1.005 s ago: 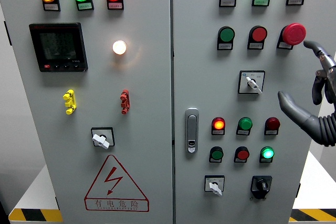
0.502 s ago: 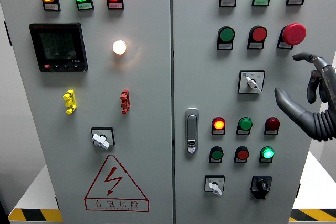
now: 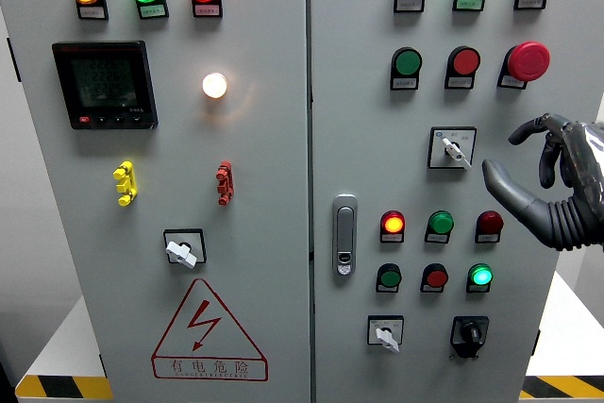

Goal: Rotate and turn off gray switch
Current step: 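Raise the right hand and open its fingers toward the upper rotary switch, then close the right hand's thumb and finger onto the white switch handle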

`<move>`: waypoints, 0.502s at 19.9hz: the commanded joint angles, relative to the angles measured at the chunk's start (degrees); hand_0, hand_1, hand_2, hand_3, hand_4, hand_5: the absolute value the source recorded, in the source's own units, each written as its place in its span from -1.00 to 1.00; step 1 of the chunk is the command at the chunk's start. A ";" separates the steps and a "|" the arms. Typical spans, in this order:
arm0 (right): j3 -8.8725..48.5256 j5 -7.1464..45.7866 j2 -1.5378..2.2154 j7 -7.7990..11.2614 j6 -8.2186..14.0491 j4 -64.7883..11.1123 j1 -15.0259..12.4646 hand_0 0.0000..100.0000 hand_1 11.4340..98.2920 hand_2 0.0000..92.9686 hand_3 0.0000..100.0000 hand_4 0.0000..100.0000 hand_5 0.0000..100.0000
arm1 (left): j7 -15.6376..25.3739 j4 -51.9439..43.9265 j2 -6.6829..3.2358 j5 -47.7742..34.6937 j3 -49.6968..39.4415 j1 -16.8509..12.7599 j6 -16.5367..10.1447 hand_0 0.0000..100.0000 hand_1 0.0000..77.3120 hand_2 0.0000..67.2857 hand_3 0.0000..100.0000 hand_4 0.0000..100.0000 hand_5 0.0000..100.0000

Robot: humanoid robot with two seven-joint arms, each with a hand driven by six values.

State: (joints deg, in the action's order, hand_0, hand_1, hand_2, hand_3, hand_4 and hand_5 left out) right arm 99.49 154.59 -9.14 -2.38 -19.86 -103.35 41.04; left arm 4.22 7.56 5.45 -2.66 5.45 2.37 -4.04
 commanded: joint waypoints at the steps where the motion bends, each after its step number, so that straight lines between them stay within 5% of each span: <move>1: -0.44 0.01 0.00 -0.17 0.17 0.61 0.18 -0.43 -0.59 0.14 0.83 1.00 1.00 | 0.00 0.00 0.00 -0.07 0.00 0.00 0.00 0.78 -1.00 -0.60 -0.63 -0.84 -0.78; 10: -0.71 0.01 0.00 -0.61 0.70 1.66 0.88 -0.48 -0.59 0.18 0.83 1.00 1.00 | 0.00 0.00 0.00 -0.07 0.00 0.00 0.00 0.78 -1.00 -0.60 -0.63 -0.84 -0.78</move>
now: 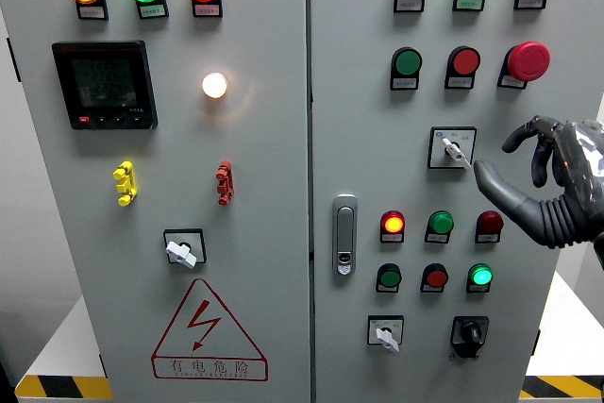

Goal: Rotate and turn off gray switch
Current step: 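Close the right hand's thumb and finger onto the white switch handle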

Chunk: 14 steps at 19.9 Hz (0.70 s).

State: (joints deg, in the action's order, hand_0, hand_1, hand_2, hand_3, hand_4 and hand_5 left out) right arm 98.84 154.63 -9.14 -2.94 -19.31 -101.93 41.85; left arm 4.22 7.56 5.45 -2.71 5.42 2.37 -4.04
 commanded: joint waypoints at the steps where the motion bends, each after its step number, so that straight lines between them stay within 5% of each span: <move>1: -0.23 0.06 0.00 -0.05 0.24 0.77 0.07 -0.49 -0.59 0.18 0.83 1.00 1.00 | 0.00 0.00 0.00 -0.01 0.03 0.00 0.00 0.78 -1.00 -0.60 -0.63 -0.84 -0.78; 14: -2.07 0.15 0.00 -1.36 3.14 6.66 3.85 -0.57 -0.56 0.25 0.83 1.00 1.00 | 0.00 0.00 0.00 -0.01 0.03 0.00 0.00 0.78 -1.00 -0.60 -0.62 -0.84 -0.78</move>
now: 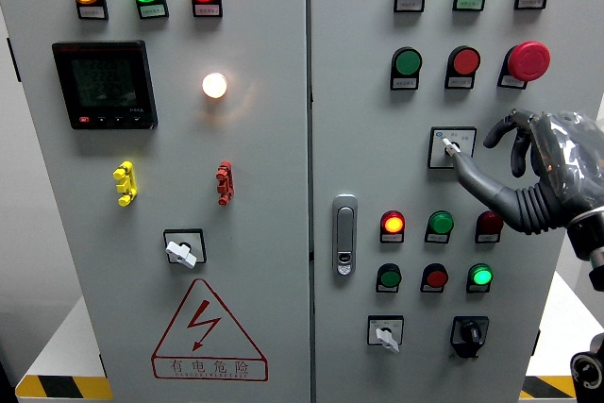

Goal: Rotate and turn off gray switch
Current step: 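Close the right hand's thumb and finger onto the white switch handle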

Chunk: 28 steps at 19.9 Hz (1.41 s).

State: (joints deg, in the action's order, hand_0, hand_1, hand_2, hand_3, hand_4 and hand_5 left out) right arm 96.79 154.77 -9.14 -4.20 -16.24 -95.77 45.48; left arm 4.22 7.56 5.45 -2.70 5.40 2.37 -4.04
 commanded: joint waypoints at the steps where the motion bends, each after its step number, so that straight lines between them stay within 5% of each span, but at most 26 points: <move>1: -0.11 0.01 0.00 -0.11 0.07 0.50 0.22 -0.57 -0.55 0.25 0.83 1.00 1.00 | 0.00 0.00 0.00 -0.02 0.04 0.00 0.00 0.78 -1.00 -0.60 -0.62 -0.84 -0.78; 5: -0.73 0.09 0.00 -1.25 0.16 0.94 0.22 -0.57 -0.54 0.28 0.83 1.00 1.00 | 0.00 0.00 0.00 -0.02 0.04 0.00 0.00 0.78 -1.00 -0.60 -0.62 -0.84 -0.78; 28: -1.96 0.27 0.09 -1.25 1.74 4.80 0.92 -0.45 -0.56 0.34 0.82 1.00 1.00 | 0.00 0.00 0.00 -0.02 0.04 0.00 0.00 0.78 -1.00 -0.60 -0.62 -0.84 -0.78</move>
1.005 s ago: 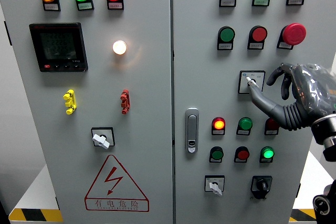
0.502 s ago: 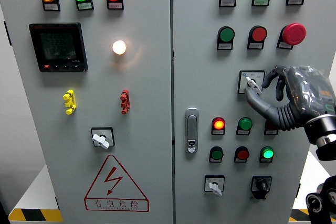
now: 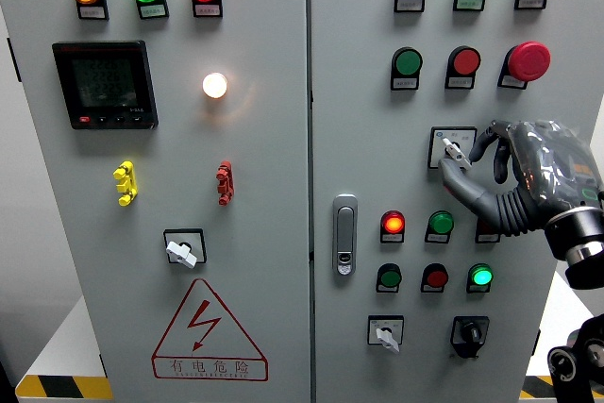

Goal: Rotate and turn off gray switch
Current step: 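Close the right hand's thumb and finger onto the white switch handle, then twist the right hand to rotate the white switch handle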

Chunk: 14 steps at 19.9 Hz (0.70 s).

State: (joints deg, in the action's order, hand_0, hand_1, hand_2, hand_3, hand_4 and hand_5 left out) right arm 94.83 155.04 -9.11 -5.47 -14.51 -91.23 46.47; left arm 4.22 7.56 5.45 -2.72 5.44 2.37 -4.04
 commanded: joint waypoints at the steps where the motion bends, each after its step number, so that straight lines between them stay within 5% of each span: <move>1: -0.08 0.00 0.05 -0.07 -0.07 0.35 -0.06 -0.45 -0.56 0.34 0.82 1.00 1.00 | 0.00 0.00 0.00 0.00 0.01 0.00 0.00 0.78 -1.00 -0.60 -0.62 -0.84 -0.78; 14: -1.05 0.18 0.05 -1.12 -0.08 0.97 0.55 -0.41 -0.55 0.38 0.83 1.00 1.00 | 0.00 0.00 0.00 0.00 0.01 0.00 0.00 0.78 -1.00 -0.60 -0.62 -0.84 -0.78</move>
State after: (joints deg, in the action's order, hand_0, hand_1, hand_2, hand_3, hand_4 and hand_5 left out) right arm 94.13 155.21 -9.05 -6.26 -14.52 -90.27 47.01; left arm 4.22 7.56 5.45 -2.65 5.45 2.37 -4.04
